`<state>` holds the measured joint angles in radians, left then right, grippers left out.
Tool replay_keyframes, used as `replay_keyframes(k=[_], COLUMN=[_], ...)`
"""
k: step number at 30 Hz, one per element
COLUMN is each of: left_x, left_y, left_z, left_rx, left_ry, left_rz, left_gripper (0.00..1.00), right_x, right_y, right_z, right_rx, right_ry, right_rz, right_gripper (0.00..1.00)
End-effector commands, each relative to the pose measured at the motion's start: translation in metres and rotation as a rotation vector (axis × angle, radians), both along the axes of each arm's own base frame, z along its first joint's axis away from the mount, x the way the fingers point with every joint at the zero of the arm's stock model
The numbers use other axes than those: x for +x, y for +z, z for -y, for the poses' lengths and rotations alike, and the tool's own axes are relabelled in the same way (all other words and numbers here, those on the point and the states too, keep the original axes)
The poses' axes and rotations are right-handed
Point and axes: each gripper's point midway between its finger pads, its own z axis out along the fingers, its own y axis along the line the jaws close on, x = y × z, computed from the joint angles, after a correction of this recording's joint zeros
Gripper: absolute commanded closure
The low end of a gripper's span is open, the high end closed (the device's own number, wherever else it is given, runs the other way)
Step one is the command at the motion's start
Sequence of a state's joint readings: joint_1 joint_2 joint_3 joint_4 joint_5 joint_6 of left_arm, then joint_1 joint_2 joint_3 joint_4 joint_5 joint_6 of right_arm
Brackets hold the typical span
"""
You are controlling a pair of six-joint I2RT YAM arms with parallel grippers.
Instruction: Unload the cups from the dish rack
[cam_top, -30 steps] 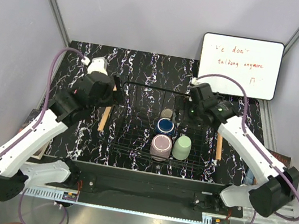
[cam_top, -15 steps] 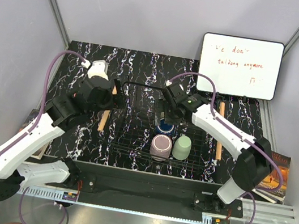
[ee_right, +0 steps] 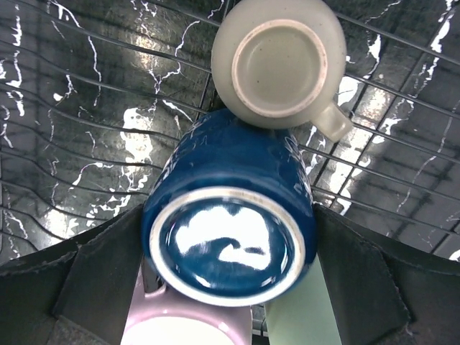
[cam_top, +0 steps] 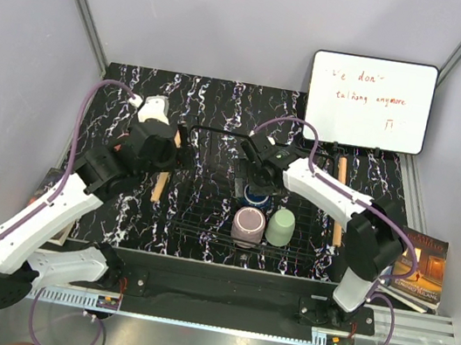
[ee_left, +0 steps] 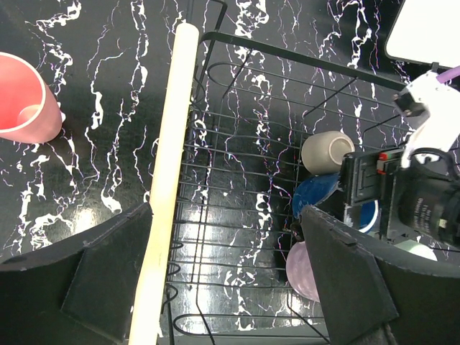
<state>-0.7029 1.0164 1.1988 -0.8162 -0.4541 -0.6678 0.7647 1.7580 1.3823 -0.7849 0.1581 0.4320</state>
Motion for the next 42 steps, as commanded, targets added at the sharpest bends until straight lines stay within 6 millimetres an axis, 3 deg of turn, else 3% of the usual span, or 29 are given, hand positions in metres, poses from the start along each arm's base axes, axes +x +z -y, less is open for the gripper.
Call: replay_keyframes(k=[1, 4, 6, 8, 9, 11, 12, 15, 17, 23, 24, 29, 34, 36, 37, 39, 40, 41, 42], left_x=[0.003, 0.002, 0.002, 0.002, 0.002, 0.002, 0.002, 0.002, 0.003, 0.008, 0.009, 0.013, 0.019, 0.019, 0.021, 0.018, 0.02, 0.018, 0.014], left_y=[-0.001, -0.004, -0.005, -0.006, -0.006, -0.006, -0.006, -0.005, -0.005, -0.001, 0.0, 0.005, 0.018, 0.026, 0.033, 0.04, 0.051, 0.056, 0.056], left_z=[0.003, 0.002, 0.002, 0.001, 0.001, 0.001, 0.001, 0.001, 0.002, 0.005, 0.007, 0.012, 0.022, 0.026, 0.029, 0.033, 0.037, 0.043, 0.044], left_rx=[-0.013, -0.014, -0.013, -0.012, -0.013, -0.019, -0.021, -0.023, -0.021, -0.025, -0.028, -0.042, -0.099, -0.139, -0.169, -0.219, -0.263, -0.304, -0.333], left_ry=[0.009, 0.01, 0.012, 0.015, 0.018, 0.02, 0.02, 0.019, 0.018, 0.017, 0.016, 0.01, -0.009, -0.018, -0.026, -0.045, -0.055, -0.087, -0.108], left_rz=[0.01, 0.006, 0.005, 0.005, 0.004, 0.007, 0.009, 0.013, 0.013, 0.025, 0.025, 0.035, 0.078, 0.102, 0.128, 0.16, 0.203, 0.219, 0.235], left_gripper=[0.11, 0.11, 0.11, 0.11, 0.11, 0.11, 0.11, 0.11, 0.11, 0.11, 0.11, 0.11, 0.11, 0.1, 0.1, 0.1, 0.1, 0.11, 0.11], right_x=[0.002, -0.001, -0.003, -0.003, -0.006, -0.006, -0.008, -0.009, -0.008, 0.004, 0.008, 0.01, 0.013, 0.015, 0.021, 0.023, 0.021, 0.03, 0.02], right_y=[-0.011, -0.013, -0.013, -0.009, -0.01, -0.007, -0.007, 0.005, 0.024, 0.11, 0.132, 0.189, 0.22, 0.217, 0.229, 0.224, 0.242, 0.232, 0.245], right_z=[-0.005, -0.006, -0.006, -0.006, -0.004, -0.002, -0.001, 0.001, 0.0, -0.001, -0.005, -0.005, -0.007, -0.005, -0.002, 0.001, -0.004, 0.007, 0.002], right_rx=[0.001, 0.016, 0.024, 0.033, 0.028, 0.032, 0.033, 0.054, 0.089, 0.185, 0.213, 0.293, 0.382, 0.426, 0.498, 0.576, 0.683, 0.735, 0.84], right_ry=[0.01, 0.008, 0.009, 0.008, 0.006, 0.001, 0.001, -0.008, -0.012, -0.018, -0.008, -0.004, -0.018, -0.039, -0.049, -0.079, -0.045, -0.101, -0.046], right_rz=[-0.011, -0.021, -0.02, -0.014, -0.017, -0.008, -0.011, 0.009, 0.053, 0.202, 0.243, 0.339, 0.401, 0.383, 0.394, 0.357, 0.367, 0.332, 0.297], right_gripper=[0.0, 0.04, 0.21, 0.45, 0.73, 0.86, 1.0, 1.0, 1.0, 1.0, 1.0, 1.0, 1.0, 1.0, 1.0, 1.0, 1.0, 1.0, 1.0])
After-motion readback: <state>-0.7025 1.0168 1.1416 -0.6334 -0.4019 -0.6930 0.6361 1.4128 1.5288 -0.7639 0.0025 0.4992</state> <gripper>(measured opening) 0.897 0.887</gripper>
